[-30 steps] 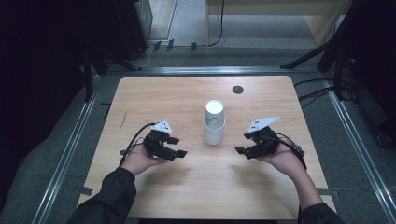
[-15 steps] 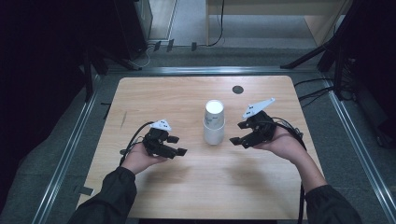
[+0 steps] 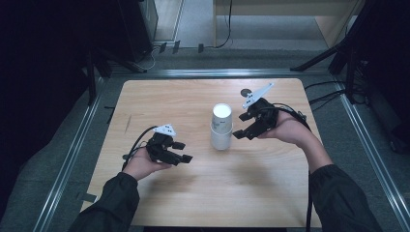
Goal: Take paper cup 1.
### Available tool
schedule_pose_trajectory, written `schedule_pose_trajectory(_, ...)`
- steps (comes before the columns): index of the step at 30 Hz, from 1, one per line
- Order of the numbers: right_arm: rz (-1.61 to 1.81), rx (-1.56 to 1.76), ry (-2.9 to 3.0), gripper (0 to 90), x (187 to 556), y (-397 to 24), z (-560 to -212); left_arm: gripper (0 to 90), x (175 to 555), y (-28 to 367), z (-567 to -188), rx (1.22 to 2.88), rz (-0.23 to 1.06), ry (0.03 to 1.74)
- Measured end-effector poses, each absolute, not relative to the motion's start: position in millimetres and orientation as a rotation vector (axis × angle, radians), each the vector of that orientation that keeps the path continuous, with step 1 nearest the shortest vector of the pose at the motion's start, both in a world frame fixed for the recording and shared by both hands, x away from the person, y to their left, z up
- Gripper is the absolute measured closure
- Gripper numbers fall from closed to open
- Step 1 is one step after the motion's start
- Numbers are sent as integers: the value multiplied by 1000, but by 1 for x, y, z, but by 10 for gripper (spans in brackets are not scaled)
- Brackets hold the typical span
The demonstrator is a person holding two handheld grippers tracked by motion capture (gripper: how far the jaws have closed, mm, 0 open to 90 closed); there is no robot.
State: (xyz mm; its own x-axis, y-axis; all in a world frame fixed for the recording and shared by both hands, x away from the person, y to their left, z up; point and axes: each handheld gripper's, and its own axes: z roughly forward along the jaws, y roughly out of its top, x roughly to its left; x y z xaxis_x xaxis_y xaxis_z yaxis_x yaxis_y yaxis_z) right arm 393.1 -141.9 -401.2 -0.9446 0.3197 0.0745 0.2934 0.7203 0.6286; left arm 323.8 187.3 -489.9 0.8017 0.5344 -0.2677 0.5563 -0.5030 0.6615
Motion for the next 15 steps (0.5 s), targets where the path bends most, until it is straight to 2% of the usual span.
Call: schedule_pose_trajectory(15,1001,463,2900,221,413,-110,-392,316,325,191,-490,2219,-53,790)
